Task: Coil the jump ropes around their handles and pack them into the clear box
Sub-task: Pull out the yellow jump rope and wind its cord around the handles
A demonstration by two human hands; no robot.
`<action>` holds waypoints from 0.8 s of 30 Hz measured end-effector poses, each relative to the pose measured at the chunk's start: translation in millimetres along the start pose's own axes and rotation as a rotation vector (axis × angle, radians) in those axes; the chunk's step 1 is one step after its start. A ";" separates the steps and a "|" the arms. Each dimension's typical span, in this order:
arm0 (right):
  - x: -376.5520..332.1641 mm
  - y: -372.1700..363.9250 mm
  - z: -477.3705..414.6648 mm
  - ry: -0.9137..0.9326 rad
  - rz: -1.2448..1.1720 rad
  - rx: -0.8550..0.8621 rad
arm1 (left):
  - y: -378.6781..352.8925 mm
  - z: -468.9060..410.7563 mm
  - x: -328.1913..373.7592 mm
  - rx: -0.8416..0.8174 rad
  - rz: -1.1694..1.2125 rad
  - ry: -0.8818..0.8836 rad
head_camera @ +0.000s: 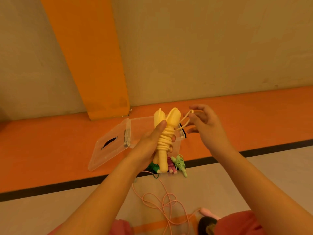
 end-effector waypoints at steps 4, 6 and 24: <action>9.4 -2.9 -3.6 -0.045 -0.077 -0.030 | -3.2 -0.9 -6.1 -0.029 -0.235 -0.017; 14.0 -2.7 -4.5 -0.095 -0.159 -0.044 | -4.2 -0.1 -5.1 -0.072 -0.219 -0.019; 7.5 4.6 -7.6 -0.095 -0.409 -0.006 | -24.1 -1.7 -18.7 -0.213 -0.335 0.058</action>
Point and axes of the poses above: each hand's wrist, its own z-axis away from the middle knuckle, its own y-axis out of the back of the hand, x = y × z, the point moved 9 cm from there along -z, towards the middle knuckle, and after that the axes turned 3 degrees about -z, right-handed, at the moved point
